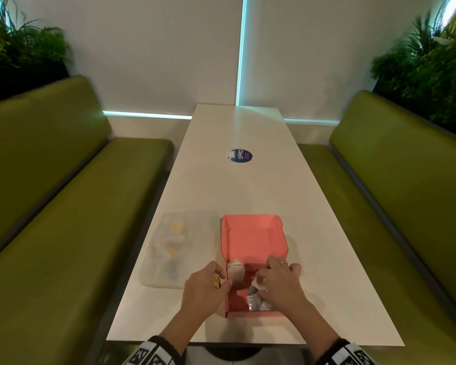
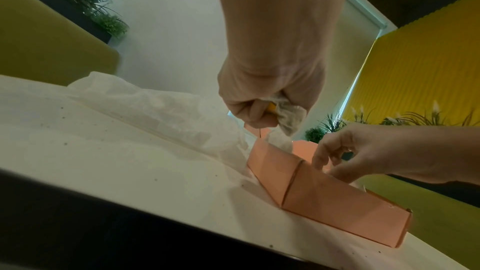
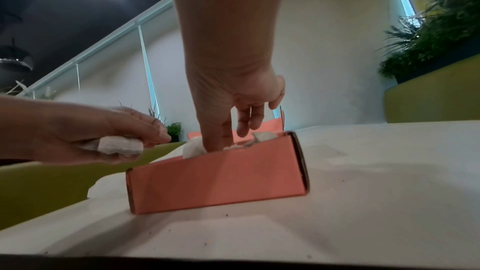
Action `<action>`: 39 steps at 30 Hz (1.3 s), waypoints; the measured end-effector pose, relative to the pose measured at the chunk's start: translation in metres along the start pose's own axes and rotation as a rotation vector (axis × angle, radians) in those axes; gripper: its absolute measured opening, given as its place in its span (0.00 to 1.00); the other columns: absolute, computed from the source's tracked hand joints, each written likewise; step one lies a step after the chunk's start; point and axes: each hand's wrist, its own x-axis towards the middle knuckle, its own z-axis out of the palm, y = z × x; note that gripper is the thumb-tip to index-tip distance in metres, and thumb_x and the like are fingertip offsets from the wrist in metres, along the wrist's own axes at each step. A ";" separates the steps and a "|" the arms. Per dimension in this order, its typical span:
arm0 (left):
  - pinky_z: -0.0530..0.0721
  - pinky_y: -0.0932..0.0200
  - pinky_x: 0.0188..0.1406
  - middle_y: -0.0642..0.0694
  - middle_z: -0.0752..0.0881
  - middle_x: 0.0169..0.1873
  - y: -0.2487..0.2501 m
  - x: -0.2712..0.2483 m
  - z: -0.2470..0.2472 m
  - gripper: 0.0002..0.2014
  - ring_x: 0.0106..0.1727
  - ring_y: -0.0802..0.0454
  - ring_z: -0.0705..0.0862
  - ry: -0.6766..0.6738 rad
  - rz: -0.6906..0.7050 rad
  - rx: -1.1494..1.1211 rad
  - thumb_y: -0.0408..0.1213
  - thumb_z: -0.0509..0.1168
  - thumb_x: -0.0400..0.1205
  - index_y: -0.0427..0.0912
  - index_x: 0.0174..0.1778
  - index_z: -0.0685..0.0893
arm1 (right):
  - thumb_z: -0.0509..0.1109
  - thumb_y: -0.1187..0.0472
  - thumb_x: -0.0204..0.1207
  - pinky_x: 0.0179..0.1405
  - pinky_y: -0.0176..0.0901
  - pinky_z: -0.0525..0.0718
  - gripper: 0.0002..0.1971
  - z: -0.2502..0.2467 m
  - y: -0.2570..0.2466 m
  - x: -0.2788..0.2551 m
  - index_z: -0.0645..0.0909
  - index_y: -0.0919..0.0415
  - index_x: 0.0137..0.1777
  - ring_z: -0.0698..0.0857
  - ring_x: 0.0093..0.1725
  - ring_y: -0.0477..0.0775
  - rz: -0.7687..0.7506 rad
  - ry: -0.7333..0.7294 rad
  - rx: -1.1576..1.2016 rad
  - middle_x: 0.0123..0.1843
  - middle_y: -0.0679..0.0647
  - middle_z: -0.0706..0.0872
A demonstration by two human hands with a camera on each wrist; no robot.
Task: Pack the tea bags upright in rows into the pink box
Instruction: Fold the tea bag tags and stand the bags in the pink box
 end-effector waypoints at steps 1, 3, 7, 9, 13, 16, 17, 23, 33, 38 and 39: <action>0.70 0.74 0.30 0.59 0.83 0.35 0.000 0.000 0.000 0.12 0.36 0.61 0.79 -0.007 0.000 -0.009 0.46 0.70 0.76 0.60 0.35 0.71 | 0.66 0.50 0.75 0.46 0.47 0.53 0.12 0.001 0.000 0.001 0.84 0.47 0.56 0.72 0.65 0.52 0.008 0.019 0.012 0.61 0.48 0.73; 0.71 0.74 0.31 0.59 0.83 0.34 0.001 0.000 -0.002 0.12 0.37 0.60 0.80 -0.004 0.001 -0.032 0.45 0.70 0.76 0.61 0.35 0.72 | 0.65 0.49 0.76 0.49 0.46 0.57 0.10 -0.002 0.004 0.003 0.85 0.47 0.52 0.73 0.63 0.48 0.052 0.062 0.111 0.57 0.45 0.75; 0.71 0.75 0.31 0.60 0.84 0.35 0.003 0.002 -0.005 0.14 0.38 0.58 0.82 0.019 0.037 -0.066 0.41 0.70 0.76 0.62 0.34 0.72 | 0.71 0.56 0.74 0.51 0.45 0.74 0.04 -0.029 0.020 0.007 0.84 0.55 0.41 0.82 0.51 0.52 0.188 0.221 0.532 0.43 0.47 0.81; 0.73 0.76 0.33 0.61 0.85 0.37 0.005 0.003 -0.006 0.16 0.40 0.60 0.82 0.029 0.063 -0.088 0.38 0.70 0.75 0.64 0.33 0.72 | 0.68 0.64 0.76 0.42 0.41 0.77 0.03 -0.042 0.027 0.008 0.82 0.62 0.42 0.83 0.43 0.55 0.275 0.307 0.783 0.42 0.54 0.85; 0.75 0.76 0.42 0.61 0.84 0.41 0.010 0.005 -0.005 0.13 0.44 0.64 0.82 0.036 0.173 -0.201 0.33 0.72 0.74 0.60 0.38 0.82 | 0.63 0.67 0.81 0.29 0.33 0.79 0.05 -0.064 0.030 0.002 0.78 0.62 0.44 0.82 0.32 0.50 0.364 0.230 1.230 0.38 0.58 0.85; 0.76 0.77 0.46 0.61 0.85 0.44 0.015 0.006 -0.005 0.07 0.48 0.65 0.84 0.019 0.227 -0.248 0.34 0.71 0.76 0.52 0.45 0.87 | 0.62 0.68 0.82 0.26 0.34 0.79 0.04 -0.072 0.027 -0.001 0.76 0.64 0.45 0.81 0.24 0.46 0.320 0.176 1.312 0.33 0.56 0.82; 0.77 0.78 0.46 0.61 0.85 0.44 0.016 0.007 -0.004 0.07 0.48 0.67 0.84 0.005 0.233 -0.267 0.35 0.71 0.77 0.51 0.47 0.88 | 0.62 0.68 0.82 0.26 0.35 0.79 0.04 -0.072 0.025 -0.002 0.76 0.64 0.45 0.80 0.24 0.47 0.306 0.164 1.322 0.32 0.56 0.82; 0.78 0.78 0.50 0.63 0.84 0.52 0.035 0.005 -0.007 0.12 0.53 0.74 0.81 -0.107 0.250 -0.401 0.41 0.68 0.80 0.48 0.59 0.85 | 0.62 0.70 0.82 0.23 0.31 0.78 0.06 -0.073 0.014 -0.006 0.76 0.64 0.43 0.81 0.23 0.44 0.218 0.060 1.327 0.30 0.55 0.83; 0.84 0.64 0.31 0.49 0.89 0.31 0.035 0.005 -0.007 0.03 0.30 0.55 0.86 -0.150 0.236 -0.381 0.36 0.70 0.78 0.48 0.41 0.88 | 0.76 0.65 0.70 0.36 0.31 0.80 0.05 -0.066 0.010 -0.009 0.85 0.55 0.40 0.79 0.34 0.43 -0.047 -0.034 0.996 0.36 0.45 0.85; 0.81 0.67 0.29 0.58 0.86 0.27 0.030 0.002 -0.010 0.07 0.26 0.61 0.84 -0.138 0.220 -0.356 0.38 0.71 0.78 0.56 0.37 0.85 | 0.79 0.62 0.68 0.34 0.28 0.76 0.07 -0.066 0.007 -0.008 0.85 0.50 0.39 0.77 0.33 0.41 -0.144 -0.097 0.893 0.41 0.42 0.85; 0.81 0.67 0.29 0.59 0.85 0.27 0.029 0.001 -0.010 0.06 0.26 0.61 0.83 -0.140 0.223 -0.355 0.38 0.71 0.78 0.55 0.37 0.86 | 0.78 0.63 0.69 0.34 0.28 0.77 0.08 -0.065 0.004 -0.007 0.83 0.48 0.37 0.78 0.34 0.41 -0.153 -0.104 0.841 0.42 0.42 0.84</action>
